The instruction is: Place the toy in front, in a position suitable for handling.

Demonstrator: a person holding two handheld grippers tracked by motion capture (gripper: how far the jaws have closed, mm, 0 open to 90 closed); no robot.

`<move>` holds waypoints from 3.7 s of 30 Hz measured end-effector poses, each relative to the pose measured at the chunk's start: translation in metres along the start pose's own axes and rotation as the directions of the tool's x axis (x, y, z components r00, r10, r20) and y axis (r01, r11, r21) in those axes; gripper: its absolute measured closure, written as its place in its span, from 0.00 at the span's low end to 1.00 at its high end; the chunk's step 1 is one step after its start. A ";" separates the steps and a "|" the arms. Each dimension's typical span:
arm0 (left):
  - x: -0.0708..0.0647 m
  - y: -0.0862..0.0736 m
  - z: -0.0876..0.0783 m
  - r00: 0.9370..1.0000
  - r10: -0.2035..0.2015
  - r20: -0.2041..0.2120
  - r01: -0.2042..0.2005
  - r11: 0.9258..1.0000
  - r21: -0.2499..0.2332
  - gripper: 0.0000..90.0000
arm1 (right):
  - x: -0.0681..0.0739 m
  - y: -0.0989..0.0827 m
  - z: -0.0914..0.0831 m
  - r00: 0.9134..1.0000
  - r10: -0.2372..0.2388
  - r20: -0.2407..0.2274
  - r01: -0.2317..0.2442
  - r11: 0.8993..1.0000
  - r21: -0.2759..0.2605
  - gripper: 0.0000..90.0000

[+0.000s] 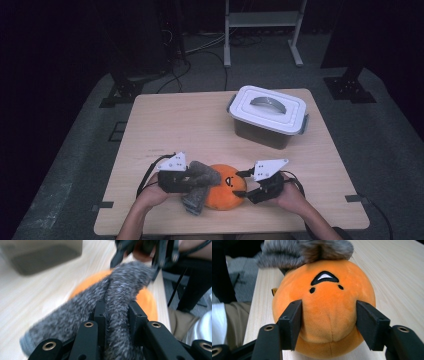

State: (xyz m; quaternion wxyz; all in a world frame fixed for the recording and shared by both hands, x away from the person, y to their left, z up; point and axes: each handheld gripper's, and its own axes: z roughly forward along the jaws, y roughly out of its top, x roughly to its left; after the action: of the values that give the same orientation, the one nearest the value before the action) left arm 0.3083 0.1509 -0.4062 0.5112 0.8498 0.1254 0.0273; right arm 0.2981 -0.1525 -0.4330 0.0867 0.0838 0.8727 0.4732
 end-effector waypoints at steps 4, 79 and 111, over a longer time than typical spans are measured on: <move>-0.003 0.004 0.004 1.000 0.014 -0.001 -0.014 1.000 0.007 0.81 | 0.013 0.003 0.006 0.997 -0.081 -0.008 0.081 0.997 0.010 0.45; 0.010 0.031 0.017 0.999 0.007 0.038 -0.010 0.998 0.066 0.81 | 0.012 0.013 -0.003 1.000 -0.025 -0.001 0.025 1.000 -0.006 0.66; 0.004 0.033 0.018 0.998 0.029 0.047 -0.033 0.995 0.091 0.80 | -0.017 -0.001 -0.016 0.962 0.270 0.028 -0.270 0.963 -0.020 0.70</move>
State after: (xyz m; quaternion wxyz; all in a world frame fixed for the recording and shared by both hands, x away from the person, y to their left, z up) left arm 0.3213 0.1214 -0.3862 0.4737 0.8747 0.1016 0.0101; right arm 0.3109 -0.1694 -0.4238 0.0353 0.2084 0.8479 0.4862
